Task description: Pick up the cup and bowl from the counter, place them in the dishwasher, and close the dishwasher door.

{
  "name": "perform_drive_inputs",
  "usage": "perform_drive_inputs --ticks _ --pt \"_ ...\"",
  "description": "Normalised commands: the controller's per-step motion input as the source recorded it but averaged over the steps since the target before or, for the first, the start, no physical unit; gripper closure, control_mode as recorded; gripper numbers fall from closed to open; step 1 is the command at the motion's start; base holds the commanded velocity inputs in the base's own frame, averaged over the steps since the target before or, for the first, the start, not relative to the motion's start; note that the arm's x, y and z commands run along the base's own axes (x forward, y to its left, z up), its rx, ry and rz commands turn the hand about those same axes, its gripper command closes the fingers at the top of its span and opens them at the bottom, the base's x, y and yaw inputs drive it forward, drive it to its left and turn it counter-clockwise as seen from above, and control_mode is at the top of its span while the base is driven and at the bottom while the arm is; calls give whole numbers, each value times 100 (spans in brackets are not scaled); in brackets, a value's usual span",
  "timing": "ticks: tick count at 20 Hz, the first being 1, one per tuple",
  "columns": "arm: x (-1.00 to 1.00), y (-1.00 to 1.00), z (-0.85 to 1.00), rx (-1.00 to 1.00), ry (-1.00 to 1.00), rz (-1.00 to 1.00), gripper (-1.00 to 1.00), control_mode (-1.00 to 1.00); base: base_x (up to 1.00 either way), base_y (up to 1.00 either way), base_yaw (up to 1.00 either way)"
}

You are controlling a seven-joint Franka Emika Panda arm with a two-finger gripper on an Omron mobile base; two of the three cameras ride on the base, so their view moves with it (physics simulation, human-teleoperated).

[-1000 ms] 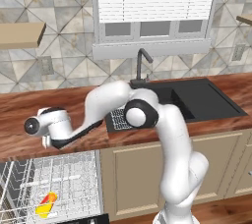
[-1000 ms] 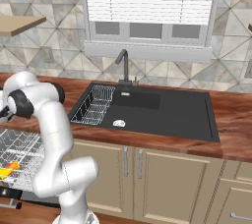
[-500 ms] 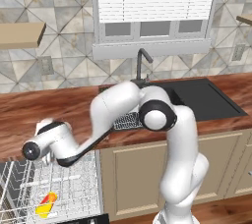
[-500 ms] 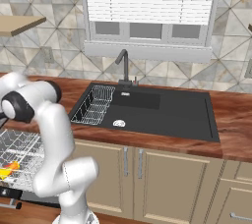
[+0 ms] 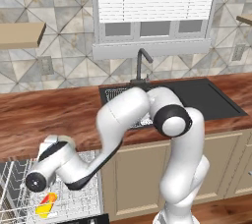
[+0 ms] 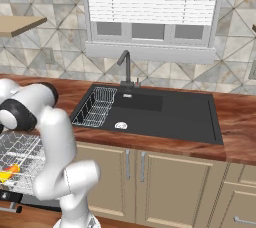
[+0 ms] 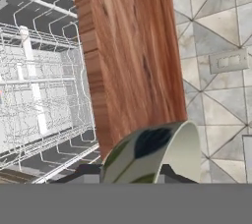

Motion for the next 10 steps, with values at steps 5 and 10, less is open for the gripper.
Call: perform_drive_inputs --ticks 5,10 --pt "-64 -19 -13 6 0 0 100 -100 0 0 0" --pt "-34 -19 -35 3 0 0 100 -100 0 0 0"
